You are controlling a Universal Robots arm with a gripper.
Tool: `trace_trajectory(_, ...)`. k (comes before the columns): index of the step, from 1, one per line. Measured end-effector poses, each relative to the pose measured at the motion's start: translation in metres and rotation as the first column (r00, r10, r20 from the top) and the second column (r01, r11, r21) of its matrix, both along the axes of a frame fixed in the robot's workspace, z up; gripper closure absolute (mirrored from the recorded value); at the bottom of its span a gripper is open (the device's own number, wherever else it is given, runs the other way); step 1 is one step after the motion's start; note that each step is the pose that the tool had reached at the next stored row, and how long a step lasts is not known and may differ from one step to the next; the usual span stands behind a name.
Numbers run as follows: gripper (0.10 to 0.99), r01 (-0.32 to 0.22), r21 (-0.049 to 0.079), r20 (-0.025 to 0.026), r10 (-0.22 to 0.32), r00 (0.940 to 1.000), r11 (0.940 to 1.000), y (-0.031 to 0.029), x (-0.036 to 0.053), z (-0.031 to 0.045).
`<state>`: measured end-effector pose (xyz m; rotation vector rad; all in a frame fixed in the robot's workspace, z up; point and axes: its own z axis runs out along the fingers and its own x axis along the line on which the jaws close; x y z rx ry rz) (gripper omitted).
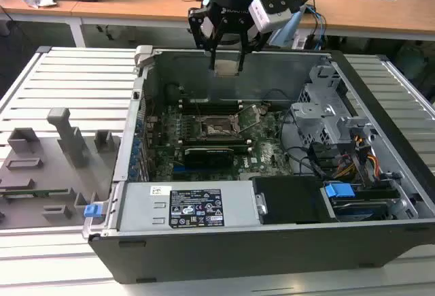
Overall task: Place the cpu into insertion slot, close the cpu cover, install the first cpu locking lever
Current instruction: 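Place the cpu into insertion slot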
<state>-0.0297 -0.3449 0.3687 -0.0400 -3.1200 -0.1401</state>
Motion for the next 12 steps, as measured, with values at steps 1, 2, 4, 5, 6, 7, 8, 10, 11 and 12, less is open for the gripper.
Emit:
trace_trajectory(1, 0.557, 0.0, 0.0, 0.0, 0.0, 1.0, 1.0, 0.0, 0.0, 0.0)
trace_trajectory(2, 0.557, 0.005, 0.0, -0.0001, -0.005, 1.0, 1.0, -0.0001, -0.0001, 0.0)
trace_trajectory(4, 0.557, 0.02, 0.0, 0.0, -0.02, 0.9998, 0.9998, -0.0001, -0.0001, 0.0)
trace_trajectory(5, 0.557, 0.026, 0.0, 0.0, -0.026, 0.9997, 0.9997, -0.0001, -0.0001, 0.0)
trace_trajectory(6, 0.557, 0.033, 0.0, 0.0, -0.033, 0.9995, 0.9995, -0.0001, -0.0001, 0.0)
trace_trajectory(7, 0.557, 0.046, -0.001, 0.0, -0.046, 0.9989, 0.9989, -0.0002, -0.0001, -0.0001)
trace_trajectory(8, 0.557, 0.079, -0.002, 0.0001, -0.079, 0.9969, 0.9969, -0.0002, -0.0001, -0.0002)
trace_trajectory(10, 0.557, 0.121, -0.002, 0.0001, -0.121, 0.9927, 0.9927, -0.0001, -0.0001, -0.0004)
trace_trajectory(11, 0.557, 0.133, -0.002, 0.0001, -0.133, 0.9911, 0.9911, -0.0001, -0.0001, -0.0005)
trace_trajectory(12, 0.557, 0.144, -0.002, 0.0001, -0.144, 0.9895, 0.9895, -0.0003, -0.0001, -0.0005)
